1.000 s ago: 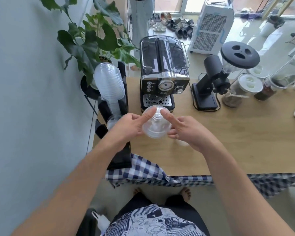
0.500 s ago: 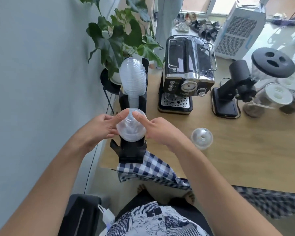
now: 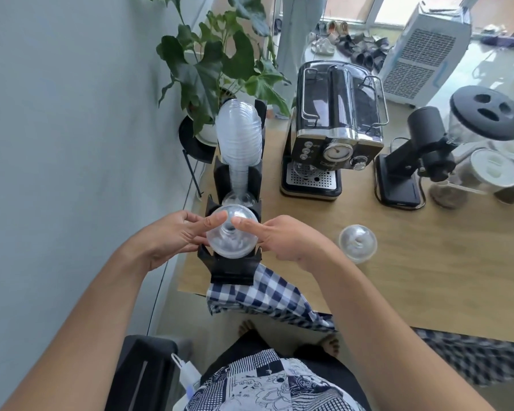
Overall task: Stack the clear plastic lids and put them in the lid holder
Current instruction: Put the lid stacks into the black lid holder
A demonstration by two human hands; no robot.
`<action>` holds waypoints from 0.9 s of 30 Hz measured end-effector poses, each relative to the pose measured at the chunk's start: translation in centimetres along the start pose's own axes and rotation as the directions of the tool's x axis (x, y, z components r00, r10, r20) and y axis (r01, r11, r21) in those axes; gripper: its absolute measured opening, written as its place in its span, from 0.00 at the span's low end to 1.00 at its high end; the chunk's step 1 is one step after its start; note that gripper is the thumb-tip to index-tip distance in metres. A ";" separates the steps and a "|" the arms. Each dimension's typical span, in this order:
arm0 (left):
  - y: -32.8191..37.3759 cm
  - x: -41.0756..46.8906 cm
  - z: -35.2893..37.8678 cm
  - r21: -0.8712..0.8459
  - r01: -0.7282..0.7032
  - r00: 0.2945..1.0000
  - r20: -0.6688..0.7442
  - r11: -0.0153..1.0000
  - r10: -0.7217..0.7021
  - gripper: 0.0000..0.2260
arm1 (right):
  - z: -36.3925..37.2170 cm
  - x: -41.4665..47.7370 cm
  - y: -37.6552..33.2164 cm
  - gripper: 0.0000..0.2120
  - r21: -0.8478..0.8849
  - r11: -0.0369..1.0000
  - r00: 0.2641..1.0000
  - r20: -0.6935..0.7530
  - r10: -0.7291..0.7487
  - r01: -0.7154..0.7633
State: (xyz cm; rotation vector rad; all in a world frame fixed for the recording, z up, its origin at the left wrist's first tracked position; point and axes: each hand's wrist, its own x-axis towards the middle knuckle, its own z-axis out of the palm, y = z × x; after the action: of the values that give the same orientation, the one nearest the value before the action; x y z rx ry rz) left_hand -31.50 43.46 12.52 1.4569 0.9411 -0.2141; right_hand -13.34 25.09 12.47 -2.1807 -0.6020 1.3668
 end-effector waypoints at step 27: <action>-7.2 8.5 0.2 0.036 0.261 0.965 0.004 0.965 -0.261 0.49 | 3.0 7.0 3.5 0.63 0.198 0.923 0.923 0.274 0.270 -0.329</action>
State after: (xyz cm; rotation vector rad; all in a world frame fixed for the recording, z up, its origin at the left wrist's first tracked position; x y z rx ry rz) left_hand -30.59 45.55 1.61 1.3601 1.1270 -0.4330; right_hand -12.90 27.10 4.38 -1.9809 -0.1674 1.7847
